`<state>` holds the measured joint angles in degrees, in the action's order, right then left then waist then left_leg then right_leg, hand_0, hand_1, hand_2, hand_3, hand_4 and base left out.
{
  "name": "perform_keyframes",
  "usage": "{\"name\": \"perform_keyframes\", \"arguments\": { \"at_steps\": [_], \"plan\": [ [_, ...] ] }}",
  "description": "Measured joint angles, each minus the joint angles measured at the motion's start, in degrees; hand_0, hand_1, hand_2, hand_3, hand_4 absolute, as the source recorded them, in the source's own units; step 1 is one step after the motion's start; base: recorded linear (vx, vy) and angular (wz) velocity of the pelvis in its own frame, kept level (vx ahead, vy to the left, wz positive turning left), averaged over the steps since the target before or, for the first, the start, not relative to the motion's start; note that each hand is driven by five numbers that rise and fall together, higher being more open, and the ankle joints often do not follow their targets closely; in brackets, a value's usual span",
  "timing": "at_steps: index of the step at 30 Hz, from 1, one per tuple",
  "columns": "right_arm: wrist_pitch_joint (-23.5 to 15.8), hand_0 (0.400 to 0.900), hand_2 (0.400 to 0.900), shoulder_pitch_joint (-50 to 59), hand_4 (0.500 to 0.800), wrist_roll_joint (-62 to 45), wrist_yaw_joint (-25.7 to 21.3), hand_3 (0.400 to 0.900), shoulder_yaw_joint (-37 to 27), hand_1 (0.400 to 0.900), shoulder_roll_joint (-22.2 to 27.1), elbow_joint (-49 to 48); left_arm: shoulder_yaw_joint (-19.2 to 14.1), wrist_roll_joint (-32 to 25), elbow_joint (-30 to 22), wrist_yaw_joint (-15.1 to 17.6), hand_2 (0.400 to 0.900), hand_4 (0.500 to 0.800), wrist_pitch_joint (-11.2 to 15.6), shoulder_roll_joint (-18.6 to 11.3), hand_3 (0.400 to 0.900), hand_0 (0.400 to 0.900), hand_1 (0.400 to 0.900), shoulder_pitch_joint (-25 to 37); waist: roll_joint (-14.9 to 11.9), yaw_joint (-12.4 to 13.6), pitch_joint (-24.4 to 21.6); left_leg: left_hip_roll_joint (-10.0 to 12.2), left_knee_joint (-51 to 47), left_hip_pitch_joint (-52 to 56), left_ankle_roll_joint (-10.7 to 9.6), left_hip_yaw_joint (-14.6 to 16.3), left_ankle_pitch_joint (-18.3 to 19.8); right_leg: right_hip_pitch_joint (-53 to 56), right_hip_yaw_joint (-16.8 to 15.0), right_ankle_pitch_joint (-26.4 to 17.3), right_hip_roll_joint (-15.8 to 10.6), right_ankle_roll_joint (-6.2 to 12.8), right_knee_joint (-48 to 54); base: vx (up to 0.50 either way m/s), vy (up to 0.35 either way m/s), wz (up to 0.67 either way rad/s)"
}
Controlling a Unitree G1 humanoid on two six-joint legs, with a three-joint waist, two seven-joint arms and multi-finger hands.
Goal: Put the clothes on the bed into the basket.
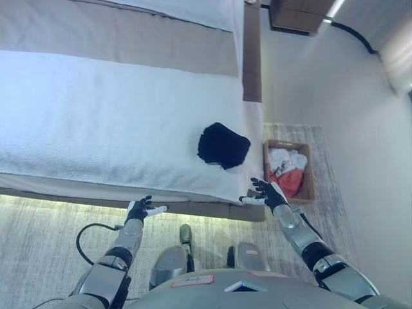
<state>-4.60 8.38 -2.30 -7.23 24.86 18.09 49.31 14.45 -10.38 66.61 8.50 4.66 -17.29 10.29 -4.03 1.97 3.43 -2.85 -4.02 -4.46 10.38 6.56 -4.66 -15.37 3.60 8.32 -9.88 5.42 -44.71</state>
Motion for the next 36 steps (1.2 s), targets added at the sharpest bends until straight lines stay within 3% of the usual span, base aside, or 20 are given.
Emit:
{"name": "perform_keyframes", "arguments": {
  "at_steps": [3, 5, 6, 8, 9, 10, 12, 13, 15, 16, 19, 21, 24, 30, 36],
  "plan": [
    [0.0, 0.900, 0.900, 3.0, 0.800, 2.3, -1.3, 0.900, 2.5, 0.900, 1.8, -3.7, 0.1, 0.0, 0.7, 0.8, 0.900, 0.800, -0.1, -0.8, 0.900, 0.900, 0.900, 0.5, 1.2, -0.2, 1.7, 0.7, -0.6, 1.0, -1.2, 0.3, -1.1, -1.6, 4.6, -0.1, -0.8, 0.23, 14.9, 0.24, -0.025, 0.04],
    [-0.3, 0.900, 0.900, 4.5, 0.800, 5.4, -2.6, 0.900, 2.7, 0.900, 2.2, -4.5, 0.1, 0.0, 1.2, 1.0, 0.900, 0.800, -0.3, -0.8, 0.900, 0.900, 0.900, 0.4, 1.0, -0.3, 2.9, 0.8, -0.6, 1.6, -1.3, -0.1, -0.9, -1.3, 5.1, -1.6, -0.8, 1.85, 27.4, 0.27, -0.115, 0.25],
    [0.0, 0.900, 0.900, 5.4, 0.800, 7.7, -3.5, 0.900, 3.0, 0.900, 2.8, -5.1, 0.1, 0.2, 1.7, 1.0, 0.900, 0.800, -0.3, -0.7, 0.900, 0.900, 0.900, 0.3, 0.6, -0.4, 3.3, 0.8, -0.6, 1.5, -2.5, -0.3, 0.4, -0.8, 4.3, -3.6, -0.6, 4.40, 35.4, 0.28, -0.160, 0.67],
    [0.2, 0.900, 0.900, 6.3, 0.800, 9.8, -4.9, 0.900, 2.8, 0.900, 3.3, -6.1, 0.1, 0.5, 2.2, 1.0, 0.900, 0.800, -0.3, -0.8, 0.900, 0.900, 0.900, 0.6, -0.5, -0.5, 4.3, 0.3, -0.6, 1.5, -2.7, -0.2, 0.0, -0.5, 2.5, -6.8, -0.7, 4.63, 42.7, 0.23, -0.158, 0.79],
    [0.8, 0.900, 0.900, 6.8, 0.800, 12.2, -6.4, 0.900, 2.6, 0.900, 4.1, -6.8, 0.2, 0.6, 2.6, 1.0, 0.900, 0.800, -0.3, -0.6, 0.900, 0.900, 0.900, 0.6, -1.2, -1.7, 5.1, 0.1, -0.7, 1.2, -3.2, -2.9, 0.7, -0.6, -1.0, -10.6, -0.7, 5.37, 47.9, 0.26, -0.197, 0.82],
    [1.1, 0.900, 0.900, 6.7, 0.800, 13.4, -7.3, 0.900, 2.3, 0.900, 4.6, -7.0, 0.4, 0.6, 2.6, 1.0, 0.900, 0.800, -0.2, -0.6, 0.900, 0.900, 0.900, 0.6, -1.7, -3.0, 5.3, -0.2, -0.7, 0.7, -3.7, -4.8, 0.6, -0.3, -2.6, -11.9, -0.7, 5.06, 48.9, 0.35, -0.302, 1.02],
    [2.1, 0.900, 0.900, 6.1, 0.800, 15.7, -8.5, 0.900, 1.8, 0.900, 5.3, -7.0, 0.7, 0.7, 2.5, 1.1, 0.900, 0.800, -0.1, -0.5, 0.900, 0.900, 0.900, 0.8, -3.3, -4.2, 5.0, -1.0, -0.7, -0.1, -6.1, -8.0, 0.7, 2.1, -2.1, -11.9, -1.1, 4.87, 49.5, 0.26, -0.263, 0.64],
    [2.7, 0.900, 0.900, 6.6, 0.800, 16.6, -8.6, 0.900, 1.7, 0.900, 6.1, -6.8, 1.0, 0.8, 2.5, 1.2, 0.900, 0.800, -0.1, -0.1, 0.900, 0.900, 0.900, 1.0, -3.6, -4.1, 5.0, -0.8, -0.7, -0.8, -7.3, -9.2, 0.9, 1.8, -1.8, -14.2, -1.3, 4.08, 49.6, 0.24, -0.236, 0.70],
    [3.0, 0.900, 0.900, 6.9, 0.800, 16.7, -8.9, 0.900, 1.5, 0.900, 7.9, -6.6, 1.4, 1.0, 1.9, 1.9, 0.900, 0.800, -0.2, 1.2, 0.900, 0.900, 0.900, 0.7, -2.5, -4.3, 5.2, 1.0, -0.8, -1.6, -10.0, -11.2, 1.2, 2.0, 0.5, -17.2, 0.2, 3.35, 49.7, 0.17, -0.195, 0.52],
    [3.1, 0.900, 0.900, 7.1, 0.800, 16.7, -9.0, 0.900, 1.4, 0.900, 8.8, -6.6, 1.8, 1.2, 1.5, 2.1, 0.900, 0.800, -0.2, 1.9, 0.900, 0.900, 0.900, 0.2, -2.0, -4.2, 5.1, 2.2, -0.7, -2.0, -10.4, -11.3, 1.2, 2.2, 1.5, -18.1, 1.1, 2.33, 49.7, 0.09, -0.143, 0.34],
    [3.3, 0.900, 0.900, 11.0, 0.800, 16.7, -9.5, 0.900, 1.5, 0.900, 11.6, -6.6, 4.0, 1.8, 0.4, 2.2, 0.900, 0.800, -0.2, 4.1, 0.900, 0.900, 0.900, 0.0, -0.5, -3.8, 5.2, 5.0, -0.7, -4.3, -12.7, -12.4, 1.1, 0.3, 2.0, -17.8, 4.2, 0.18, 49.7, 0.04, -0.087, 0.20],
    [3.3, 0.900, 0.900, 14.1, 0.800, 16.7, -10.0, 0.900, 1.6, 0.900, 12.9, -6.6, 4.1, 1.8, 0.3, 2.2, 0.900, 0.800, -0.2, 6.0, 0.900, 0.900, 0.900, 0.8, -0.5, -4.0, 5.3, 5.5, -0.7, -5.3, -13.2, -12.3, 0.9, -0.8, 2.2, -18.9, 4.8, -1.19, 49.7, 0.01, -0.053, 0.09],
    [3.3, 0.900, 0.900, 17.5, 0.800, 16.5, -11.1, 0.900, 2.5, 0.900, 13.1, -6.0, 4.9, 1.7, 0.3, 2.3, 0.900, 0.800, -0.1, 7.1, 0.900, 0.900, 0.900, 2.0, -1.2, -4.8, 5.8, 5.6, -0.8, -6.0, -14.2, -12.5, 0.9, -1.2, 2.5, -18.6, 4.8, -0.95, 49.8, -0.01, -0.003, -0.01],
    [3.0, 0.900, 0.900, 24.6, 0.800, 12.8, -11.0, 0.900, 9.2, 0.900, 11.5, -1.6, 5.9, 1.5, 0.7, 4.6, 0.900, 0.800, 0.1, 5.3, 0.900, 0.900, 0.900, 5.2, -3.2, -4.2, 6.8, 5.6, -0.7, -11.3, -14.6, -13.7, -0.1, -6.0, 2.9, -18.8, 4.8, -1.16, 49.7, -0.04, 0.003, 0.04],
    [1.9, 0.900, 0.900, 34.3, 0.800, 8.4, -8.3, 0.900, 13.6, 0.900, 8.7, 1.4, 6.3, 0.8, 1.1, 5.5, 0.900, 0.800, -0.1, 3.5, 0.900, 0.900, 0.900, 8.5, -5.5, -1.6, 12.6, 5.8, 0.1, -15.2, -15.7, -14.2, -0.9, -9.2, 3.3, -20.8, 5.1, -2.36, 49.7, -0.05, -0.004, 0.06]
  ]
}}
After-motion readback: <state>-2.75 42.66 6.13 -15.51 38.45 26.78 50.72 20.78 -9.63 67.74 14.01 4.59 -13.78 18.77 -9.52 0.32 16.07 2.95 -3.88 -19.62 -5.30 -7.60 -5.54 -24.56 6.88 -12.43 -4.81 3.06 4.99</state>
